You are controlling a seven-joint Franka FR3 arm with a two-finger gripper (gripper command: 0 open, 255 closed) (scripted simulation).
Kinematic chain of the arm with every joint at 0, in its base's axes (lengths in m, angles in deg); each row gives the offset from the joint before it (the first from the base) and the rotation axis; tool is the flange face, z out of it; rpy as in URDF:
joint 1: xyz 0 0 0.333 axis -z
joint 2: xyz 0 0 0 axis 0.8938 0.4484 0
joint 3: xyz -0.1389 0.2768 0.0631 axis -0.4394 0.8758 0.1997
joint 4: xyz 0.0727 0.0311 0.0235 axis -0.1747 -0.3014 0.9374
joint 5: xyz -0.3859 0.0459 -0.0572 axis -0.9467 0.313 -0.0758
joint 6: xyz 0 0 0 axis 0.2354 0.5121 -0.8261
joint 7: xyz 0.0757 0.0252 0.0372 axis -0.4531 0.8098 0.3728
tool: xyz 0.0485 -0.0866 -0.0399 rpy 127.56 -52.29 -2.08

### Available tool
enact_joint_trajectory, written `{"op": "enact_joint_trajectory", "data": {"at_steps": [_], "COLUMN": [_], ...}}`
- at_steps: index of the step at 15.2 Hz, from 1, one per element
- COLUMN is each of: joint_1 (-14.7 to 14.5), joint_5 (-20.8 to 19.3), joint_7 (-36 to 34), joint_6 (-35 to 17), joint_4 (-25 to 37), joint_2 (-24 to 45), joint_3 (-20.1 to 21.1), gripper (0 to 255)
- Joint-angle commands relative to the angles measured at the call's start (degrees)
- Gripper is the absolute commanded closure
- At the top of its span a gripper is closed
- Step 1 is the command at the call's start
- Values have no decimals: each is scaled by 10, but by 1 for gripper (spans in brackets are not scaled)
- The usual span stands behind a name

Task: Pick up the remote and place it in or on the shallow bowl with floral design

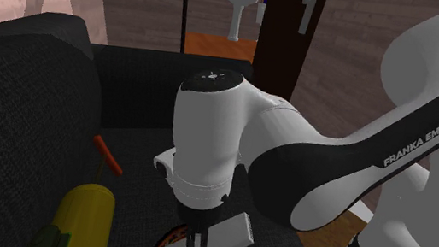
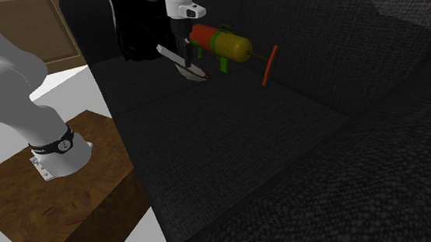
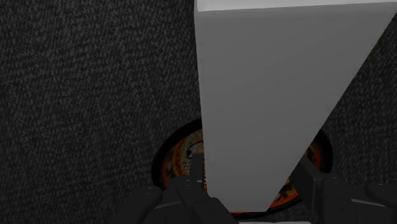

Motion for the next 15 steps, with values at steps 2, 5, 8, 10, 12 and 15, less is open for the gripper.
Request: {"op": "enact_joint_trajectory", "data": {"at_steps": [2,5,8,10,12,15], "joint_1": [0,-1,-1,-1,-1,0], "joint_5": [-6,-9,-9,-9,-9,-10], "joint_7": [-4,-6,-6,-6,-6,-6], "joint_6": [-25,-35,-35,-35,-35,-35], "joint_4": [-13,-19,-19,-19,-18,-17], "joint_2": [14,19,19,19,20,21], "joint_3": [1,1,1,1,1,0], "gripper": [255,255,255,255,0,0]}}
